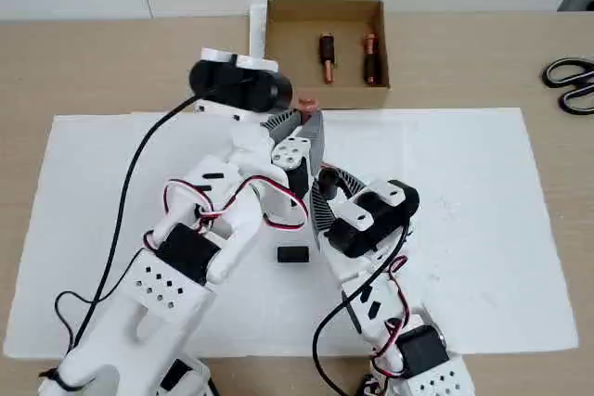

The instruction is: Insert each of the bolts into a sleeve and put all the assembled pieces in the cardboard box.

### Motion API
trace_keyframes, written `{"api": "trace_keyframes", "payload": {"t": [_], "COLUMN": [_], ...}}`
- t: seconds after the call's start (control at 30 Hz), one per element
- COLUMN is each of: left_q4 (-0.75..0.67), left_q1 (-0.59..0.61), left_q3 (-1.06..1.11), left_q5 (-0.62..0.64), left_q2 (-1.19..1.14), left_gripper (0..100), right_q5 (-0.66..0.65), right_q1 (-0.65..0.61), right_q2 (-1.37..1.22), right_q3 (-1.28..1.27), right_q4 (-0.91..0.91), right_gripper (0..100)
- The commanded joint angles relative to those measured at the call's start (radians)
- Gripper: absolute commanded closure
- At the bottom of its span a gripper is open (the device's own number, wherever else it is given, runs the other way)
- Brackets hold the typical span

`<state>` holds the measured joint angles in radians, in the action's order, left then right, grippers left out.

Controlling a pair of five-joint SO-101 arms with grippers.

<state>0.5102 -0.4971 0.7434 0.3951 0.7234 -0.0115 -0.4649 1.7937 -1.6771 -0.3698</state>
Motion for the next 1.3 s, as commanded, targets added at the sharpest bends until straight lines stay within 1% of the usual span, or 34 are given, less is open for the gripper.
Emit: {"api": "trace_keyframes", "payload": {"t": [0.0, 0.3, 0.37, 0.47, 0.6, 0.83, 0.9, 0.97, 1.13, 1.27], "left_q4": [-0.026, -0.023, -0.023, -0.021, -0.018, -0.020, -0.026, -0.072, -0.273, -0.322], "left_q1": [0.005, 0.006, 0.006, 0.006, 0.005, 0.003, -0.002, -0.002, -0.018, -0.061], "left_q3": [-0.013, -0.008, -0.007, -0.002, 0.059, 0.153, 0.170, 0.200, 0.318, 0.360], "left_q5": [-0.003, -0.009, -0.034, -0.063, -0.063, -0.061, -0.061, -0.060, -0.060, -0.060], "left_q2": [0.012, 0.103, 0.130, 0.173, 0.247, 0.336, 0.342, 0.341, 0.341, 0.338], "left_gripper": [99, 99, 99, 99, 99, 99, 99, 99, 99, 99], "right_q5": [0.008, 0.008, 0.009, 0.011, 0.012, 0.012, 0.012, 0.012, 0.012, 0.012], "right_q1": [0.005, 0.001, 0.001, -0.001, -0.001, -0.002, -0.021, -0.047, -0.064, -0.065], "right_q2": [0.022, 0.022, 0.022, 0.022, 0.022, 0.022, 0.022, 0.022, 0.022, 0.022], "right_q3": [-0.008, -0.008, -0.008, -0.008, -0.008, -0.008, -0.008, -0.008, -0.008, -0.008], "right_q4": [0.001, -0.001, -0.010, -0.073, -0.140, -0.148, -0.148, -0.148, -0.147, -0.147], "right_gripper": [99.5, 99.5, 99.5, 99.5, 99.5, 99.5, 99.5, 99.5, 99.5, 99.5]}}
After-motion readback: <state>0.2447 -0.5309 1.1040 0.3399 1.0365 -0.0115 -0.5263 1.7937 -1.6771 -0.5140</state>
